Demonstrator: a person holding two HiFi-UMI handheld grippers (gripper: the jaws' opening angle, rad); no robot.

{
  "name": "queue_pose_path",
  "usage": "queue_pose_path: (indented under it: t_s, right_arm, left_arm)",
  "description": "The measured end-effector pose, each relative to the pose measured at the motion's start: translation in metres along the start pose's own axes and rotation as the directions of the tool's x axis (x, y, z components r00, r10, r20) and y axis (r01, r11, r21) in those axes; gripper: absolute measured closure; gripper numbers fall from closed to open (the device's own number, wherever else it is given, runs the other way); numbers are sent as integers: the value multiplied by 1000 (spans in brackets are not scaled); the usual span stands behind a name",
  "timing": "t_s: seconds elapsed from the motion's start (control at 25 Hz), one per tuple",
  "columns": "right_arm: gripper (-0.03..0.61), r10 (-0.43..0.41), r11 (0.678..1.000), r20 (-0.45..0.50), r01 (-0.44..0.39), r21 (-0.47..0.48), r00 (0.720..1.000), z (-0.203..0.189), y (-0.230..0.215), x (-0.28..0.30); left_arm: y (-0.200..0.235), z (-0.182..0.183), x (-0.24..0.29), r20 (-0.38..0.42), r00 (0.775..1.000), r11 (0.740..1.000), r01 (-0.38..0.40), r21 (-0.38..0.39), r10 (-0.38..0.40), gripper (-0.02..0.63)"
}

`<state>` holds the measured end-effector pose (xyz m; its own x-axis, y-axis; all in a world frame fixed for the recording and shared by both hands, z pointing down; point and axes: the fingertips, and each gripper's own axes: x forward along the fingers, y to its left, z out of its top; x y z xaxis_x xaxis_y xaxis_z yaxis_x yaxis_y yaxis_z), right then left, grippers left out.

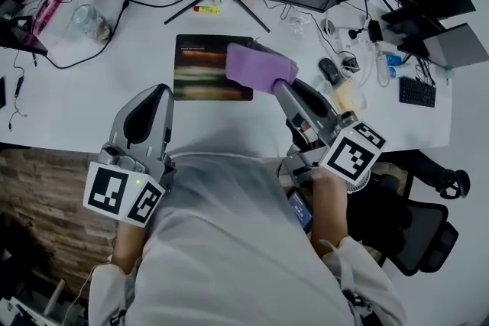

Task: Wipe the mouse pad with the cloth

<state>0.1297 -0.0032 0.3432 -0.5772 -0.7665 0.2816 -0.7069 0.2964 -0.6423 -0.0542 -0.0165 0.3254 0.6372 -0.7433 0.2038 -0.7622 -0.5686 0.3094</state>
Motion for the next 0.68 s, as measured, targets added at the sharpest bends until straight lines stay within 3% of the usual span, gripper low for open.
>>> queue_pose_path:
  t_s: [0.4, 0.68]
  right_arm:
    - [499, -20, 997, -43, 16, -72, 999, -11, 3, 5]
    - [499, -23, 997, -46, 19, -73, 999, -15, 3, 5]
  left_arm:
    - [-7, -7, 3, -16, 1000, 1000, 14, -13, -15, 614]
    - [-7, -12, 2, -26, 999, 999, 18, -29, -19, 614]
